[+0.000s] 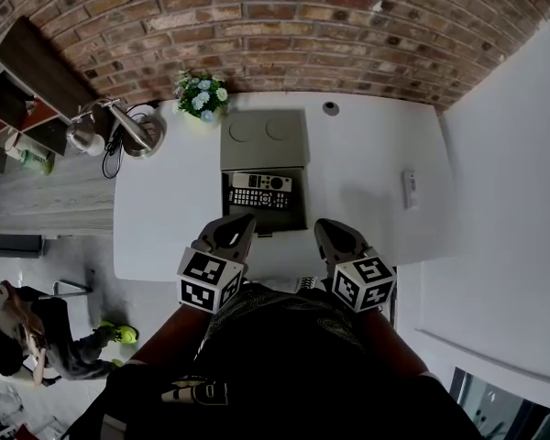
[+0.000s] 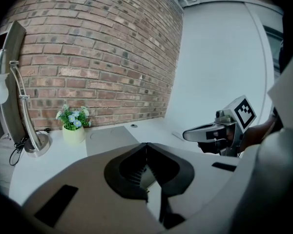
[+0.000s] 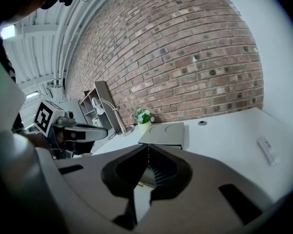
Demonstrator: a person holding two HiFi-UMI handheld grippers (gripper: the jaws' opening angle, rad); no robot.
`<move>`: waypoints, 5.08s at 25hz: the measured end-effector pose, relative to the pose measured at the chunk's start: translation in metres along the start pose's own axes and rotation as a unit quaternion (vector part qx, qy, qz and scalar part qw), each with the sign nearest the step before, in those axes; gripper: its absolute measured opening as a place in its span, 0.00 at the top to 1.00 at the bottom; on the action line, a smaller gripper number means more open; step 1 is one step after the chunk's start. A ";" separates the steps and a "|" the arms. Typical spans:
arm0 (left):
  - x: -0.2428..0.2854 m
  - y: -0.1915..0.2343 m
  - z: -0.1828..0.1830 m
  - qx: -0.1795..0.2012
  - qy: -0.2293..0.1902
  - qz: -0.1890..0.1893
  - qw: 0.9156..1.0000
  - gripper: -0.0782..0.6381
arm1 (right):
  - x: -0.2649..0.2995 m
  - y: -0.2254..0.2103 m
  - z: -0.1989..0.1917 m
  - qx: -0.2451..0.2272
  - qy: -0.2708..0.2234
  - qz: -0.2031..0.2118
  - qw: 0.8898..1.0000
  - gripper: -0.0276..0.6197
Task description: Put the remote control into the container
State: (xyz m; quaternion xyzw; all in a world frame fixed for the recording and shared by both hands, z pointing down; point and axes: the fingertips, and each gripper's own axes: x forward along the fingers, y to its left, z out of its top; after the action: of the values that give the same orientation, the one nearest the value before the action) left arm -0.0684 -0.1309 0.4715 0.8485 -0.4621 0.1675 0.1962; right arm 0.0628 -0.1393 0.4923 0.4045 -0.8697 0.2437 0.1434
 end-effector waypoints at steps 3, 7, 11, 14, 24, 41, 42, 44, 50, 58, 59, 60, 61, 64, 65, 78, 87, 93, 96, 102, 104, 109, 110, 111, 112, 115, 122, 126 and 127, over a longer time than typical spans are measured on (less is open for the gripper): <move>0.009 -0.008 0.001 0.011 0.005 -0.003 1.000 0.88 | -0.004 -0.010 -0.001 0.000 0.000 -0.003 1.000 0.95; 0.024 -0.022 -0.004 0.030 0.024 -0.012 0.999 0.88 | -0.012 -0.026 -0.002 -0.001 -0.001 -0.011 1.000 0.95; 0.042 -0.038 -0.009 0.047 0.043 -0.022 0.998 0.88 | -0.022 -0.048 -0.006 0.001 0.004 -0.024 1.000 0.95; 0.056 -0.053 -0.008 0.060 0.050 -0.026 0.997 0.88 | -0.035 -0.072 -0.009 0.006 0.009 -0.039 0.999 0.95; 0.102 -0.087 -0.010 0.081 0.067 -0.025 0.994 0.88 | -0.067 -0.164 -0.026 0.025 0.024 -0.107 0.994 0.94; 0.139 -0.110 -0.017 0.090 0.133 -0.013 0.987 0.88 | -0.055 -0.366 -0.079 -0.041 0.119 -0.261 0.957 0.73; 0.139 -0.109 -0.016 0.089 0.132 -0.010 0.987 0.88 | -0.052 -0.377 -0.079 -0.041 0.127 -0.267 0.954 0.70; 0.138 -0.106 -0.016 0.085 0.134 -0.003 0.987 0.88 | -0.046 -0.396 -0.082 -0.040 0.143 -0.276 0.950 0.65; 0.129 -0.095 -0.026 0.062 0.144 0.017 0.987 0.88 | -0.027 -0.420 -0.096 -0.043 0.184 -0.269 0.944 0.60; 0.122 -0.084 -0.028 0.050 0.142 0.030 0.988 0.88 | -0.025 -0.428 -0.104 -0.015 0.182 -0.268 0.946 0.60; 0.122 -0.083 -0.028 0.047 0.142 0.030 0.988 0.88 | -0.026 -0.428 -0.102 -0.011 0.181 -0.269 0.946 0.60; 0.121 -0.082 -0.028 0.044 0.141 0.030 0.989 0.88 | -0.027 -0.428 -0.101 -0.005 0.180 -0.270 0.946 0.60; 0.120 -0.081 -0.027 0.040 0.140 0.029 0.989 0.88 | -0.028 -0.429 -0.100 0.004 0.179 -0.270 0.946 0.60; 0.116 -0.079 -0.026 0.011 0.132 0.023 0.991 0.88 | -0.029 -0.431 -0.101 0.020 0.183 -0.266 0.946 0.60; 0.114 -0.078 -0.025 0.001 0.129 0.022 0.991 0.88 | -0.029 -0.431 -0.101 0.020 0.185 -0.267 0.946 0.60; 0.077 -0.047 -0.029 -0.009 0.113 0.037 0.993 0.88 | -0.011 -0.344 -0.081 0.010 0.139 -0.199 0.970 0.60; 0.026 -0.001 -0.047 -0.036 0.102 0.069 0.992 0.88 | 0.050 -0.163 -0.059 -0.132 0.157 -0.011 0.979 0.60; -0.011 0.029 -0.058 -0.055 0.090 0.093 0.990 0.88 | 0.101 -0.027 -0.072 -0.316 0.219 0.149 0.911 0.60; -0.030 0.045 -0.063 -0.065 0.081 0.109 0.989 0.88 | 0.124 0.006 -0.093 -0.399 0.265 0.184 0.859 0.60; -0.068 0.077 -0.076 -0.091 0.065 0.136 0.984 0.88 | 0.158 0.034 -0.126 -0.463 0.348 0.221 0.785 0.60; -0.079 0.087 -0.081 -0.099 0.061 0.143 0.983 0.88 | 0.166 0.037 -0.131 -0.466 0.369 0.226 0.772 0.60; -0.101 0.107 -0.093 -0.114 0.053 0.150 0.981 0.88 | 0.180 0.040 -0.142 -0.470 0.402 0.215 0.756 0.60; -0.104 0.110 -0.094 -0.114 0.052 0.150 0.981 0.88 | 0.182 0.039 -0.143 -0.474 0.408 0.210 0.751 0.60; -0.106 0.114 -0.096 -0.115 0.051 0.148 0.981 0.88 | 0.184 0.038 -0.144 -0.482 0.413 0.205 0.745 0.60; -0.108 0.117 -0.097 -0.115 0.050 0.146 0.981 0.88 | 0.185 0.038 -0.145 -0.493 0.416 0.199 0.738 0.60; -0.113 0.125 -0.099 -0.111 0.049 0.137 0.983 0.88 | 0.186 0.036 -0.147 -0.511 0.424 0.182 0.725 0.60; -0.117 0.131 -0.097 -0.084 0.054 0.094 0.991 0.88 | 0.177 0.041 -0.131 -0.493 0.392 0.114 0.768 0.60; -0.110 0.123 -0.090 -0.057 0.054 0.060 0.995 0.88 | 0.164 0.054 -0.098 -0.449 0.303 0.064 0.838 0.60; -0.107 0.119 -0.088 -0.051 0.053 0.050 0.996 0.88 | 0.159 0.060 -0.085 -0.426 0.266 0.050 0.863 0.60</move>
State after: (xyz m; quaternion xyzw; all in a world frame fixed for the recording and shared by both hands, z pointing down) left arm -0.2336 -0.0699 0.5194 0.8030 -0.5013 0.1979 0.2543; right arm -0.0794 -0.1608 0.6164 0.1795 -0.8370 -0.0458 0.5149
